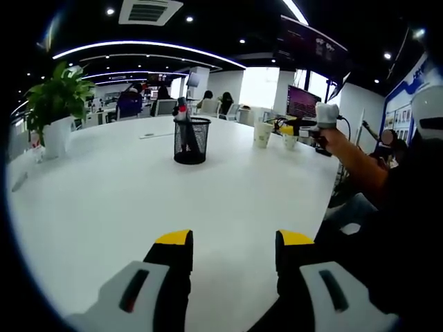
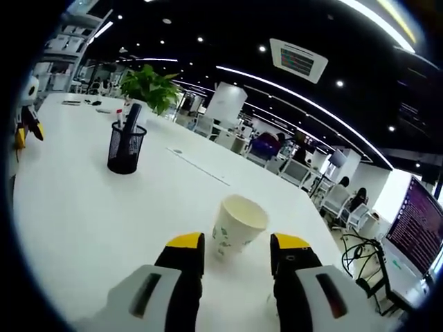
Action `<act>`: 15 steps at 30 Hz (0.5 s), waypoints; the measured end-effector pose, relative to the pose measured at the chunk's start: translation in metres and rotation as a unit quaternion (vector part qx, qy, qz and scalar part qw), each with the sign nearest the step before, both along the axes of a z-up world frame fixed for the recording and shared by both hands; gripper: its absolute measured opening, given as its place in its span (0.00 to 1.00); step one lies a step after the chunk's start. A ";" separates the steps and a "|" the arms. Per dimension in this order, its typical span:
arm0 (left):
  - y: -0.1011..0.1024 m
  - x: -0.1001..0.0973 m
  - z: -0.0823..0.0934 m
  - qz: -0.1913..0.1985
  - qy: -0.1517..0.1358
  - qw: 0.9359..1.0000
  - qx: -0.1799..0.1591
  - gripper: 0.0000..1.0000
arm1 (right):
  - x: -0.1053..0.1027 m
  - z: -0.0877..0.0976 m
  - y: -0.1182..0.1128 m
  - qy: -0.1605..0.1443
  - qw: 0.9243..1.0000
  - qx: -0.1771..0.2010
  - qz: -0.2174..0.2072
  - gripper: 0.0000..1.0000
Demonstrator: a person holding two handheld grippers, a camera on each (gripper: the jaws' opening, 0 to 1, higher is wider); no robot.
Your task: Place the scattered laser pointers and whiteboard markers into the pen holder and stack the scattered paper cups together
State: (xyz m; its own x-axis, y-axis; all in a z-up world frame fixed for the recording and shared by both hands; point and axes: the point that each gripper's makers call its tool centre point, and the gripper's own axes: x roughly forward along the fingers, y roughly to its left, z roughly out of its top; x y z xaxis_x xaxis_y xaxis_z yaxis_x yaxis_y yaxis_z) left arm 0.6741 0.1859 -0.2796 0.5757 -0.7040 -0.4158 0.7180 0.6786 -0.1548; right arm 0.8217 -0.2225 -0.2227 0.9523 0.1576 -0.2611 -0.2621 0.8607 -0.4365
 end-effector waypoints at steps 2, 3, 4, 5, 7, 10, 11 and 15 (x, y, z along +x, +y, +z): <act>0.000 0.000 0.000 0.000 0.000 1.000 0.000 0.49 | -0.001 -0.001 -0.001 0.001 1.000 0.002 -0.002 0.42; 0.000 0.000 -0.001 0.000 0.000 1.000 0.000 0.49 | -0.003 -0.002 -0.003 0.001 1.000 0.004 -0.004 0.42; 0.000 0.000 -0.001 0.000 0.001 1.000 0.000 0.49 | -0.004 -0.003 -0.004 0.001 1.000 0.006 -0.005 0.42; 0.000 -0.001 -0.001 0.001 0.001 1.000 -0.001 0.49 | -0.005 -0.003 -0.006 0.001 1.000 0.007 -0.007 0.42; -0.001 -0.001 -0.002 0.001 0.002 1.000 -0.001 0.49 | -0.006 -0.005 -0.007 0.001 1.000 0.007 -0.009 0.42; -0.001 -0.001 -0.003 0.001 0.003 1.000 -0.001 0.49 | -0.008 -0.006 -0.007 0.002 1.000 0.003 -0.009 0.42; -0.001 -0.001 -0.003 0.001 0.003 1.000 -0.001 0.49 | -0.009 -0.006 -0.007 0.003 1.000 0.004 -0.009 0.42; -0.003 0.000 -0.003 -0.001 0.003 1.000 -0.002 0.49 | -0.012 -0.005 -0.007 -0.001 1.000 -0.001 -0.010 0.43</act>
State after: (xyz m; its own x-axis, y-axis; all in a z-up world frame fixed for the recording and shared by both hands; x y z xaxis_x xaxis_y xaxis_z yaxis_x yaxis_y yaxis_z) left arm 0.6739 0.1826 -0.2822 0.5714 -0.7075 -0.4159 0.7188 0.6760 -0.1624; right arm 0.8094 -0.2293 -0.2280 0.9559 0.1372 -0.2598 -0.2434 0.8651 -0.4386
